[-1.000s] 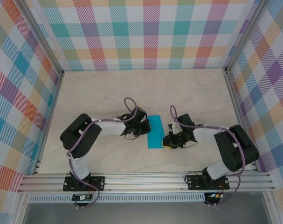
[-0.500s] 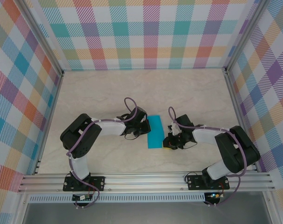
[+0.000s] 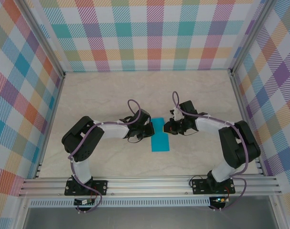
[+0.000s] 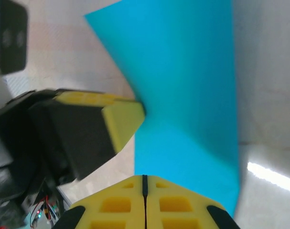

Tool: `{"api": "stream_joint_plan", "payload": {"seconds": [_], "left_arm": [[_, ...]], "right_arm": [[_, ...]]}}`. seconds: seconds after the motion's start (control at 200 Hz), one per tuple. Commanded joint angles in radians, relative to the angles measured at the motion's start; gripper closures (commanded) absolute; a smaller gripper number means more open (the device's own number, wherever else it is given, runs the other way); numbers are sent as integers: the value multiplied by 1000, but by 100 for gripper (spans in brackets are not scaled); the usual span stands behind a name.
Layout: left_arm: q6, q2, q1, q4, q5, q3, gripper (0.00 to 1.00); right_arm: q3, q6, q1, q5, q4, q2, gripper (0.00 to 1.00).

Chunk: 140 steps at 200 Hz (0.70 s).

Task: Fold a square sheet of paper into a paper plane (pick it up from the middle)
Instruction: Fold the square sheet of paper in half at the center of the table.

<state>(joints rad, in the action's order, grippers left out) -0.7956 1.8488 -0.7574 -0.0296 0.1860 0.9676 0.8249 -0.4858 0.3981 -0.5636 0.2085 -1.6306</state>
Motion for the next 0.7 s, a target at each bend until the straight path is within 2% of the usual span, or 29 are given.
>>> {"api": "stream_joint_plan", "payload": {"seconds": [0.0, 0.375, 0.695], "left_arm": [[15, 46, -19, 110, -17, -9, 100], [16, 52, -20, 114, -25, -10, 100], [18, 47, -19, 127, -30, -9, 100]], "right_arm": [[19, 32, -7, -39, -10, -51, 95], [-54, 43, -16, 39, -48, -136, 96], [32, 50, -29, -56, -10, -56, 94]]}}
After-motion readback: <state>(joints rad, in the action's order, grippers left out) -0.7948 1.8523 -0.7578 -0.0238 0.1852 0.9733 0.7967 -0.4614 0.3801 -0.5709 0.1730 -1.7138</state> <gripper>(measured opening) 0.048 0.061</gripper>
